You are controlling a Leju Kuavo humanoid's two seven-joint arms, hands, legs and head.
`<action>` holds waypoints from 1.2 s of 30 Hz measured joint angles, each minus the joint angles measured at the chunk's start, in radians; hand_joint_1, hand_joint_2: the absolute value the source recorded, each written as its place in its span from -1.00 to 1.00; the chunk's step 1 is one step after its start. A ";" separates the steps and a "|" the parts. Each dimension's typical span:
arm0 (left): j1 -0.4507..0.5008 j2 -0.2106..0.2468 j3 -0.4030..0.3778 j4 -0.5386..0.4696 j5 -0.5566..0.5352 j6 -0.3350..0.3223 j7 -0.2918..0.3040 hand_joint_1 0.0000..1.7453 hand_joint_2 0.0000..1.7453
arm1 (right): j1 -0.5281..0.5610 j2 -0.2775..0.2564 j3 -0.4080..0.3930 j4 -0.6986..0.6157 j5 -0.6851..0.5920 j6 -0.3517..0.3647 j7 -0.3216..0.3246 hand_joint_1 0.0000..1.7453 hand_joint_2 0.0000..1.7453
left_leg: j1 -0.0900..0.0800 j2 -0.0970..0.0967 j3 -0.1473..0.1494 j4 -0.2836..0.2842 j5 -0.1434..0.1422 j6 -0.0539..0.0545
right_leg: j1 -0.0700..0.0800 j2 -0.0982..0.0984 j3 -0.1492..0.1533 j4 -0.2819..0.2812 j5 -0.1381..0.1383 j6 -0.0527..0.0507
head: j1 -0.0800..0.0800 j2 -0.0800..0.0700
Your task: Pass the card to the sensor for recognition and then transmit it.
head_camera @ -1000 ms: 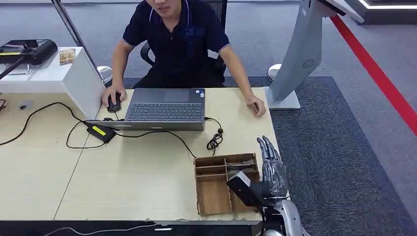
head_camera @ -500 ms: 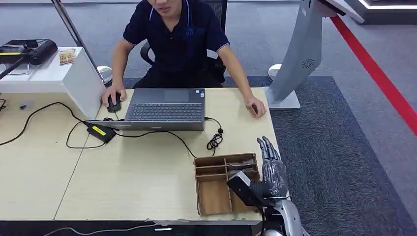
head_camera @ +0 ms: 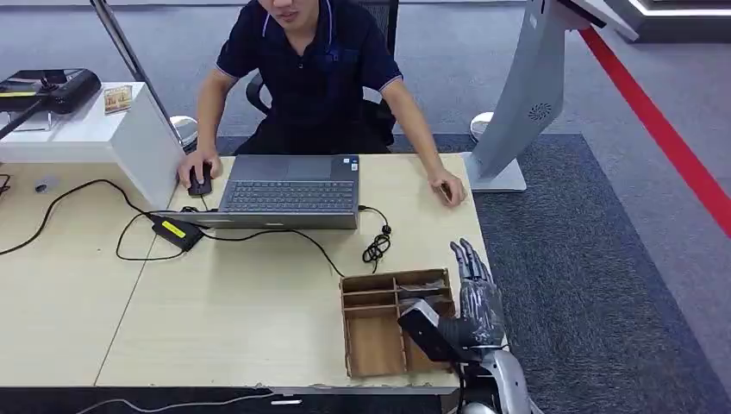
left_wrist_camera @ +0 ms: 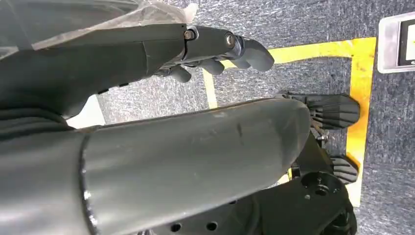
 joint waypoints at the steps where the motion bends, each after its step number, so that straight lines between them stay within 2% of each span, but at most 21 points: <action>1: 0.000 0.000 0.000 0.000 0.000 0.000 0.000 -1.00 -1.00 | 0.000 0.000 0.000 0.000 0.000 0.000 0.000 -0.74 1.00 | 0.000 0.000 0.000 0.000 0.000 0.000 | 0.000 0.000 0.000 0.000 0.000 0.000 | 0.000 0.000; 6: 0.000 0.000 0.000 0.000 0.000 0.000 0.000 -1.00 -1.00 | 0.000 0.000 0.000 0.000 0.000 0.000 0.000 -0.62 1.00 | 0.000 0.000 0.000 0.000 0.000 0.000 | 0.000 0.000 0.000 0.000 0.000 0.000 | 0.000 0.000; 21: 0.000 0.000 0.000 0.000 0.000 0.000 0.000 -1.00 -1.00 | 0.000 0.005 0.000 0.000 0.000 0.000 0.000 -0.62 1.00 | 0.000 0.000 0.000 0.000 0.000 0.000 | 0.000 0.000 0.000 0.000 0.000 0.000 | 0.000 0.000; 26: 0.000 0.000 0.000 0.000 0.000 0.000 0.000 -1.00 -1.00 | 0.000 0.005 0.000 0.000 0.000 0.000 0.000 -0.46 1.00 | 0.000 0.000 0.000 0.000 0.000 0.000 | 0.000 0.000 0.000 0.000 0.000 0.000 | 0.000 0.000; 31: 0.000 0.000 0.000 0.000 0.000 0.000 0.000 -1.00 -1.00 | 0.000 0.013 0.002 0.003 -0.016 0.000 -0.016 -0.48 1.00 | 0.000 0.000 0.000 0.000 0.000 0.000 | 0.000 0.000 0.000 0.000 0.000 0.000 | 0.000 0.000; 36: 0.000 0.000 0.000 0.000 0.000 0.000 0.000 -1.00 -1.00 | 0.000 0.026 0.005 0.009 -0.029 0.000 -0.032 -0.42 1.00 | 0.000 0.000 0.000 0.000 0.000 0.000 | 0.000 0.000 0.000 0.000 0.000 0.000 | 0.000 0.000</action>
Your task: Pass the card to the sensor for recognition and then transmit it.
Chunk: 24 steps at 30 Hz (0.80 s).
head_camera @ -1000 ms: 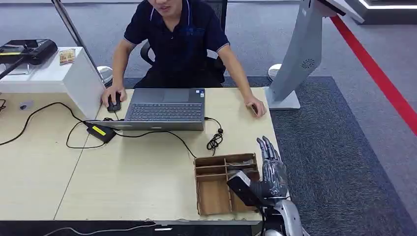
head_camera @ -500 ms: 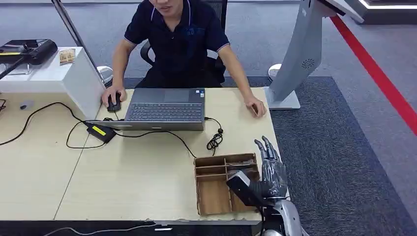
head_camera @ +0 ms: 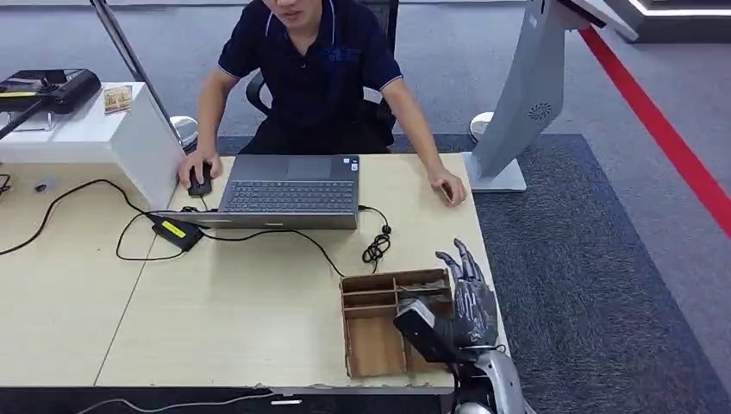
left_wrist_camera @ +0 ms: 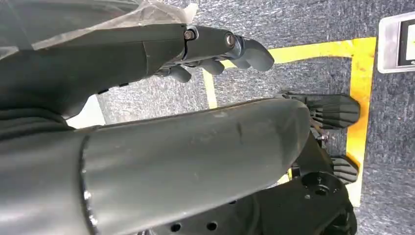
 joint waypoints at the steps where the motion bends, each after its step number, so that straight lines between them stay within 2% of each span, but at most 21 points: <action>1: 0.000 0.000 0.000 0.000 0.000 0.000 0.000 -1.00 -1.00 | 0.000 0.003 0.002 0.003 -0.005 0.000 -0.003 -0.36 1.00 | 0.000 0.000 0.000 0.000 0.000 0.000 | 0.000 0.000 0.000 0.000 0.000 0.000 | 0.000 0.000; 7: 0.000 0.000 0.000 0.000 0.000 0.003 0.000 -1.00 -1.00 | 0.000 0.025 0.009 0.025 -0.040 -0.001 -0.026 -0.34 1.00 | 0.000 0.000 0.000 0.000 0.000 0.000 | 0.000 0.000 0.000 0.000 0.000 0.000 | 0.000 0.000; 10: 0.000 0.000 0.000 0.000 0.000 0.003 0.000 -1.00 -1.00 | 0.000 0.033 0.014 0.036 -0.050 -0.003 -0.031 -0.40 1.00 | 0.000 0.000 0.000 0.000 0.000 0.000 | 0.000 0.000 0.000 0.000 0.000 0.000 | 0.000 0.000; 16: 0.000 0.000 0.000 0.000 0.000 0.003 0.000 -1.00 -1.00 | 0.000 0.044 0.019 0.053 -0.057 -0.005 -0.034 -0.36 1.00 | 0.000 0.000 0.000 0.000 0.000 0.000 | 0.000 0.000 0.000 0.000 0.000 0.000 | 0.000 0.000; 20: 0.000 0.000 0.000 0.000 0.000 0.003 0.000 -1.00 -1.00 | 0.000 0.046 0.021 0.059 -0.058 -0.005 -0.034 -0.22 1.00 | 0.000 0.000 0.000 0.000 0.000 0.000 | 0.000 0.000 0.000 0.000 0.000 0.000 | 0.000 0.000; 24: 0.000 0.000 0.000 0.000 0.001 0.003 0.000 -1.00 -1.00 | 0.000 0.047 0.022 0.062 -0.060 -0.006 -0.034 -0.24 1.00 | 0.000 0.000 0.000 0.000 0.000 0.000 | 0.000 0.000 0.000 0.000 0.000 0.000 | 0.000 0.000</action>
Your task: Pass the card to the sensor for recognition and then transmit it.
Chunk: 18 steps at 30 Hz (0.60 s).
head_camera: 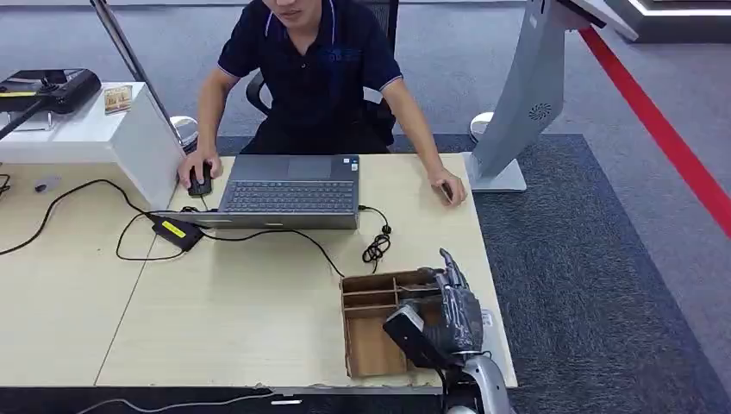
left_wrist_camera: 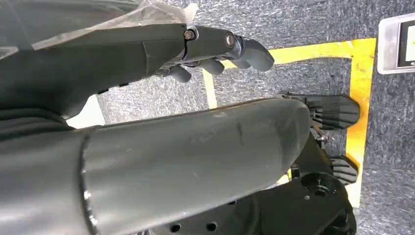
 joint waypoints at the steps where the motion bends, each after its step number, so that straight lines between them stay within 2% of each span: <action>1: 0.000 0.000 0.000 0.000 0.000 0.000 0.000 -1.00 -1.00 | 0.000 0.000 0.000 0.000 0.000 0.000 0.000 -0.26 1.00 | 0.000 0.000 0.000 0.000 0.000 0.000 | 0.000 0.000 0.000 0.000 0.000 0.000 | 0.000 0.000; 10: 0.000 0.000 0.000 0.000 0.000 0.000 0.000 -1.00 -1.00 | 0.000 0.000 0.002 0.010 -0.003 -0.008 0.000 -0.24 1.00 | 0.000 0.000 0.000 0.000 0.000 0.000 | 0.000 0.000 0.000 0.000 0.000 0.000 | 0.000 0.000; 12: 0.000 0.000 0.000 0.000 0.000 0.000 0.000 -1.00 -1.00 | 0.000 0.000 0.002 0.010 -0.003 -0.010 0.000 -0.06 1.00 | 0.000 0.000 0.000 0.000 0.000 0.000 | 0.000 0.000 0.000 0.000 0.000 0.000 | 0.000 0.000; 13: 0.000 0.000 0.000 0.000 0.000 0.000 0.000 -1.00 -1.00 | 0.000 0.000 0.003 0.010 -0.003 -0.010 0.000 -0.06 1.00 | 0.000 0.000 0.000 0.000 0.000 0.000 | 0.000 0.000 0.000 0.000 0.000 0.000 | 0.000 0.000; 14: 0.000 0.000 0.000 0.000 0.000 0.000 0.000 -1.00 -1.00 | 0.000 0.000 0.003 0.010 -0.003 -0.010 0.000 0.18 1.00 | 0.000 0.000 0.000 0.000 0.000 0.000 | 0.000 0.000 0.000 0.000 0.000 0.000 | 0.000 0.000; 18: 0.000 0.000 0.000 0.000 0.000 0.000 0.000 -1.00 -1.00 | 0.000 0.000 0.004 0.014 -0.003 -0.010 0.000 0.04 1.00 | 0.000 0.000 0.000 0.000 0.000 0.000 | 0.000 0.000 0.000 0.000 0.000 0.000 | 0.000 0.000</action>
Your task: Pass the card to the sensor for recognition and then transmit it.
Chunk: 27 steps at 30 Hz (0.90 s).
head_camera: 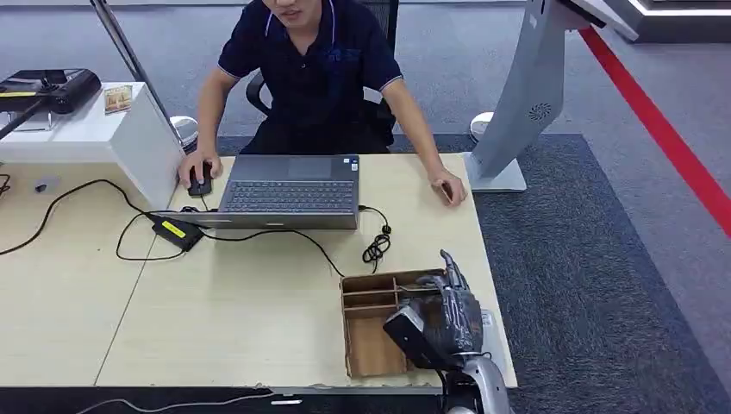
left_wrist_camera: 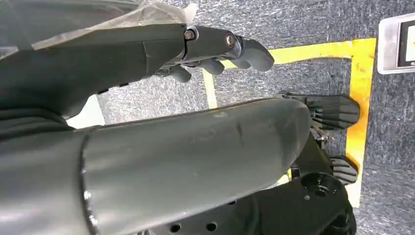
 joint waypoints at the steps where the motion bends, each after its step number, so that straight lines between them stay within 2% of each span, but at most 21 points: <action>1: 0.000 0.000 0.000 0.000 0.000 0.000 0.000 -1.00 -1.00 | 0.000 0.000 0.000 0.001 0.000 0.000 0.000 0.06 1.00 | 0.000 0.000 0.000 0.000 0.000 0.000 | 0.000 0.000 0.000 0.000 0.000 0.000 | 0.000 0.000; 2: 0.000 0.000 0.000 0.000 0.000 0.000 0.000 -1.00 -1.00 | 0.000 0.000 0.000 0.002 0.000 0.000 0.000 0.12 1.00 | 0.000 0.000 0.000 0.000 0.000 0.000 | 0.000 0.000 0.000 0.000 0.000 0.000 | 0.000 0.000; 6: 0.000 0.000 0.000 0.000 0.000 0.000 0.000 -1.00 -1.00 | 0.000 0.000 0.001 0.002 0.000 -0.002 0.000 0.04 1.00 | 0.000 0.000 0.000 0.000 0.000 0.000 | 0.000 0.000 0.000 0.000 0.000 0.000 | 0.000 0.000; 10: 0.000 0.000 0.000 0.000 0.000 0.000 0.000 -1.00 -1.00 | 0.000 0.000 0.002 0.002 0.000 -0.002 0.000 0.04 1.00 | 0.000 0.000 0.000 0.000 0.000 0.000 | 0.000 0.000 0.000 0.000 0.000 0.000 | 0.000 0.000; 15: 0.000 0.000 0.000 0.000 0.000 0.000 0.000 -1.00 -1.00 | 0.000 0.000 0.003 0.002 0.000 -0.002 0.000 0.16 1.00 | 0.000 0.000 0.000 0.000 0.000 0.000 | 0.000 0.000 0.000 0.000 0.000 0.000 | 0.000 0.000; 27: 0.000 0.000 0.000 0.000 0.000 0.000 0.000 -1.00 -1.00 | -0.003 0.000 0.004 0.002 0.000 -0.003 0.000 0.12 1.00 | 0.000 0.000 0.000 0.000 0.000 0.000 | 0.000 0.000 0.000 0.000 0.000 0.000 | 0.000 0.000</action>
